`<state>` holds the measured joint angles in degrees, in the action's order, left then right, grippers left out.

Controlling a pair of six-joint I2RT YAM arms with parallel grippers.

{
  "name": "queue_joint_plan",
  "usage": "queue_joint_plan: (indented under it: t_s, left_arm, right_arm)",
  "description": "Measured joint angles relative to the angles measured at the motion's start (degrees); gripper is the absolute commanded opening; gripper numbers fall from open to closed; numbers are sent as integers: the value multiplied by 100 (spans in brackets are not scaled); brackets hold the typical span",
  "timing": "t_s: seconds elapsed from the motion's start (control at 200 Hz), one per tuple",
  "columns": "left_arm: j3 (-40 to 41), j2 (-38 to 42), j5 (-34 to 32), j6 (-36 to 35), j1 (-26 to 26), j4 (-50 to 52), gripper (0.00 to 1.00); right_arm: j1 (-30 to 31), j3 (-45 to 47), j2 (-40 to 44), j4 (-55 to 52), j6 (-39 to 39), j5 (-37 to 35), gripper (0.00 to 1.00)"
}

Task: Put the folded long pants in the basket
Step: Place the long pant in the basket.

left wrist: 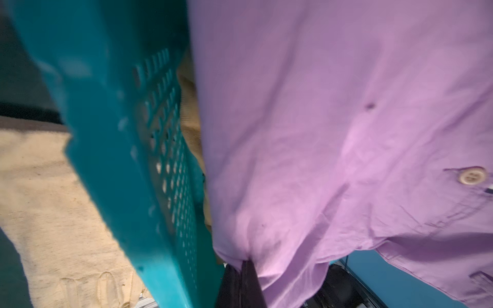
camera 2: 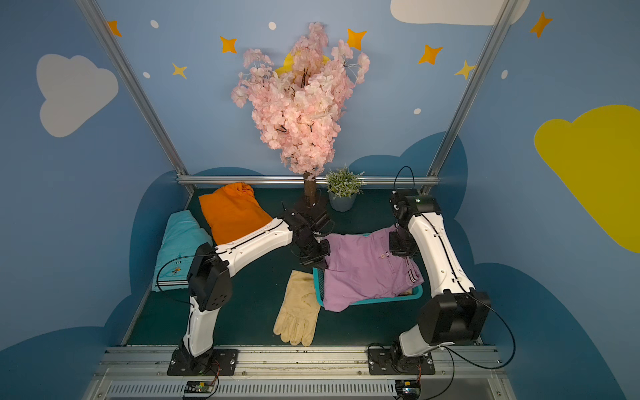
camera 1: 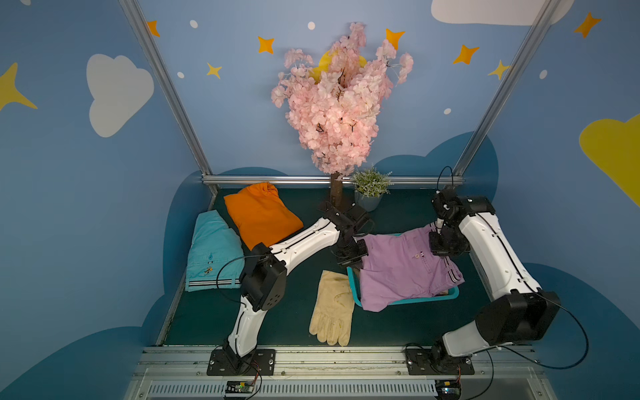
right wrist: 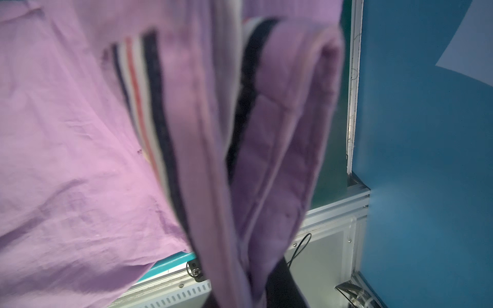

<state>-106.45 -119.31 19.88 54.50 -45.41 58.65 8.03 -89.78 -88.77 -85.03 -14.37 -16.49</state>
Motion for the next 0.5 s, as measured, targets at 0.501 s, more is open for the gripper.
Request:
queue_joint_plan:
  t_s: [0.501]
  left_arm:
    - [179,-96,-520,-234,-61,-33,3]
  right_arm:
    - [-48,310,-883,363,-76,-184,0]
